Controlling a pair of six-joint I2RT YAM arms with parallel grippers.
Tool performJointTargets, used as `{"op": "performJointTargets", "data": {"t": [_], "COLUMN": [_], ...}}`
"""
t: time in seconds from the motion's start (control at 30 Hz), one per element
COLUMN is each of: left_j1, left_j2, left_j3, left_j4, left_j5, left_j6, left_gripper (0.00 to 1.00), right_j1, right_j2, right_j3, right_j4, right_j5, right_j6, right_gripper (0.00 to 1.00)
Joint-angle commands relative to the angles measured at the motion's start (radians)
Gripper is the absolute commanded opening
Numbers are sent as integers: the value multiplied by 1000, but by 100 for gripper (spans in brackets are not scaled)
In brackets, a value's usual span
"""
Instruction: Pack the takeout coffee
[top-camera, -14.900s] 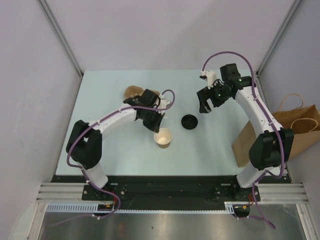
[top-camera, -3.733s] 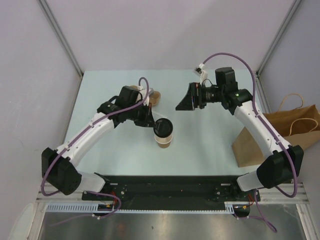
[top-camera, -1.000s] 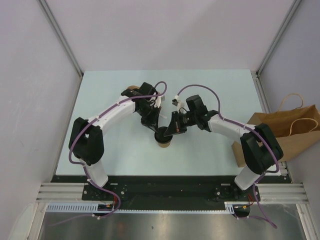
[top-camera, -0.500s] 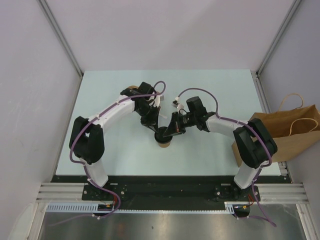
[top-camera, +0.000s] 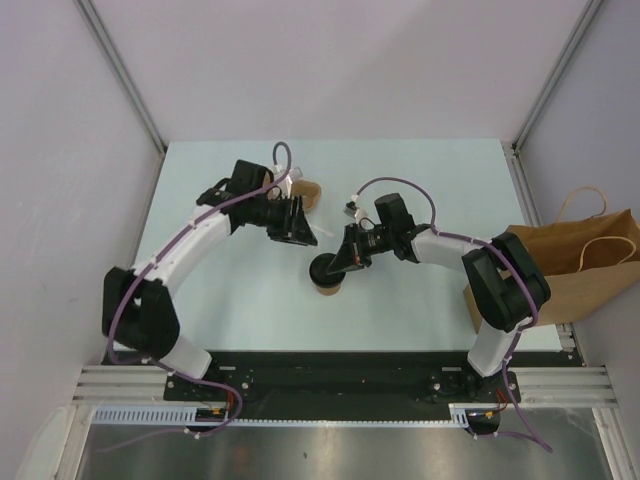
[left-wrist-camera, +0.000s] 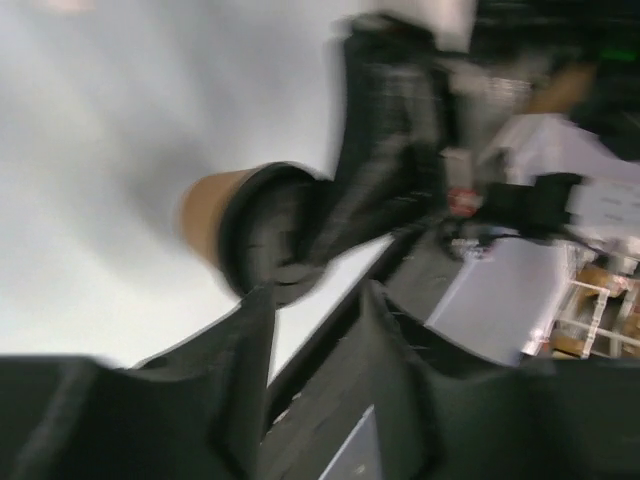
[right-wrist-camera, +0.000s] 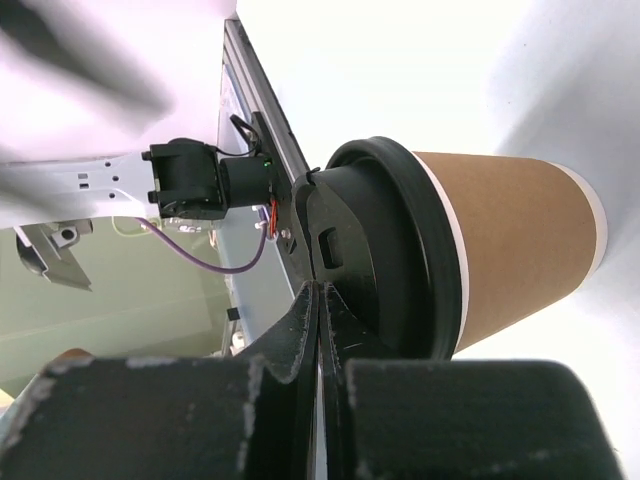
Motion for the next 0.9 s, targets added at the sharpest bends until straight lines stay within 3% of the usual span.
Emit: {"op": "performJointTargets", "data": {"t": [0.0,0.03,0.07,0.17,0.3,0.87], "left_j1": [-6,-7,-7,-3,-4,48], "left_j2": [-96,-79,-27,37,97,264], "left_j3": [-116,-129,-143,-174,-197,-338], "left_j4": [273,283,280,277,334,472], "left_j5": [326,381,436,469,457,398], "left_j6": [-47,-61,-91,-121,-132,-138], "left_gripper": [35,32,22,9,2,0], "right_j1": [-25,-25,-26,-29,-29,-40], "right_j2": [67,66,64,69,76,122], "right_j3": [-58,-60,-58,-60,-60,-61], "right_j4": [-80,-83,-84,-84,-92,-115], "right_j5": [168,174,175,177,178,229], "right_j6": [-101,-111,-113,-116,-128,-208], "right_gripper": [0,0,0,0,0,0]}}
